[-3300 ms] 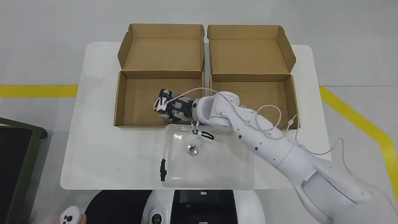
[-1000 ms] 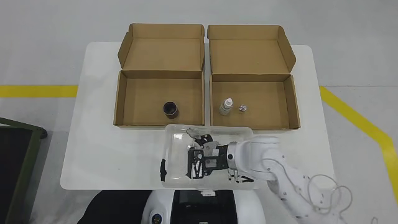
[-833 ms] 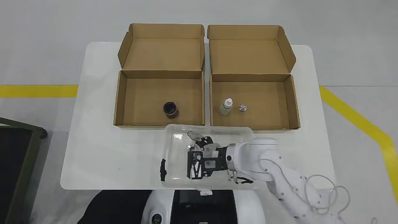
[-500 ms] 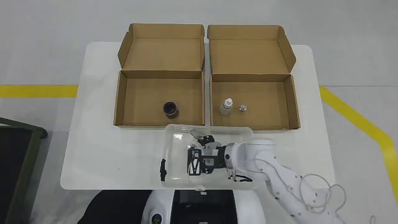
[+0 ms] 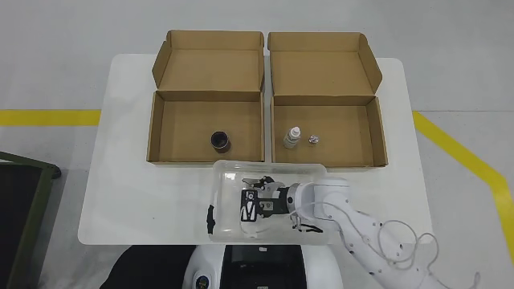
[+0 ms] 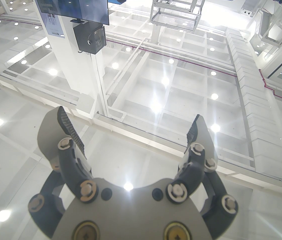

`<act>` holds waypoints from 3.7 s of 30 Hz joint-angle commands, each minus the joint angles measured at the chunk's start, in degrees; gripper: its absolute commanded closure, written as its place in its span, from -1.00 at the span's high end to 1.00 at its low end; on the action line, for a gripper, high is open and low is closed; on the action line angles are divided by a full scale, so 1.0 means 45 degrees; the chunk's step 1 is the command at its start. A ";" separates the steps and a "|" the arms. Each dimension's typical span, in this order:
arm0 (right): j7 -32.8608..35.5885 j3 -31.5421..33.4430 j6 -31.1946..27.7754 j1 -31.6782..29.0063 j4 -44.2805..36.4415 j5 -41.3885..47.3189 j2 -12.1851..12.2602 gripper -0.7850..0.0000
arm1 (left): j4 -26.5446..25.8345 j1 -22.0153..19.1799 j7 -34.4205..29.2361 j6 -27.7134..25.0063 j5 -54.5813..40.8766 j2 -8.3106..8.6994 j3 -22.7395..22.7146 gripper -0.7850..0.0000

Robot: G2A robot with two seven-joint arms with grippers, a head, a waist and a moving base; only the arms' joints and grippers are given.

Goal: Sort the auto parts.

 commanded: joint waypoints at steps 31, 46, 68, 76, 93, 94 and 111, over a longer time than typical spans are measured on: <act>-0.0402 0.1273 -0.1106 -0.0899 -0.2050 0.1862 0.0467 -1.00 | 0.0000 0.0000 0.0000 0.0000 0.0000 0.0000 0.0000 1.00; -0.1505 0.2261 -0.1066 -0.1096 -0.3748 0.3994 0.0682 -1.00 | 0.0000 0.0000 0.0000 0.0000 0.0000 0.0000 0.0000 1.00; -0.3856 0.3840 0.0278 -0.0568 -0.5457 0.5672 0.0751 -1.00 | 0.0000 0.0000 0.0000 0.0000 0.0000 0.0000 0.0000 1.00; -0.4552 0.3998 0.0848 -0.0208 -0.5255 0.5734 0.0706 -1.00 | 0.0000 0.0000 0.0000 0.0000 0.0000 0.0000 0.0000 1.00; -0.5618 0.3792 0.0729 0.0601 -0.4029 0.7073 0.0580 -1.00 | 0.0000 0.0000 0.0000 0.0000 0.0000 0.0000 0.0000 1.00; -0.5581 0.3691 0.0692 0.0672 -0.3852 0.7125 0.0566 -1.00 | 0.0000 0.0000 0.0000 0.0000 0.0000 0.0000 0.0000 1.00; -0.3740 0.2056 0.1203 0.0964 -0.1873 0.5525 0.0407 -1.00 | 0.0000 0.0000 0.0000 0.0000 0.0000 0.0000 0.0000 1.00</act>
